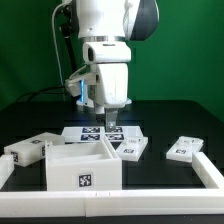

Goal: Assemble cabinet

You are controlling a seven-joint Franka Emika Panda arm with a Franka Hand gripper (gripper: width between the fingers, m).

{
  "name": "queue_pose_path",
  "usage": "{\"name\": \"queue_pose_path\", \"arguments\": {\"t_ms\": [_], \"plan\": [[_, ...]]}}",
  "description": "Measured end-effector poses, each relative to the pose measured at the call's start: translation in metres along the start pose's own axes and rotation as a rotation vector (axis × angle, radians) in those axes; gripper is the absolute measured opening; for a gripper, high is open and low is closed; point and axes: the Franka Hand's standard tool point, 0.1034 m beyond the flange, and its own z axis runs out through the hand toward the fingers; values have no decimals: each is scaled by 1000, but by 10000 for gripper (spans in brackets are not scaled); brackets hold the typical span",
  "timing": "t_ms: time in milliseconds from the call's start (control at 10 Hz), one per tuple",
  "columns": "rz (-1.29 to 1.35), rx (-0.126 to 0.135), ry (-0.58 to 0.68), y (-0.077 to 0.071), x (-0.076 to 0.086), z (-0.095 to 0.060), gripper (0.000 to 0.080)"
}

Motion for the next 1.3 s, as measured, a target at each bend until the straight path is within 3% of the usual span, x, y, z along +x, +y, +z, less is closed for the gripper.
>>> {"name": "queue_pose_path", "arguments": {"t_ms": [400, 600, 1300], "plan": [[-32, 23, -12, -13, -25, 10, 798], [-27, 34, -6, -17, -25, 16, 798], [-46, 88, 33, -31, -17, 61, 798]]}}
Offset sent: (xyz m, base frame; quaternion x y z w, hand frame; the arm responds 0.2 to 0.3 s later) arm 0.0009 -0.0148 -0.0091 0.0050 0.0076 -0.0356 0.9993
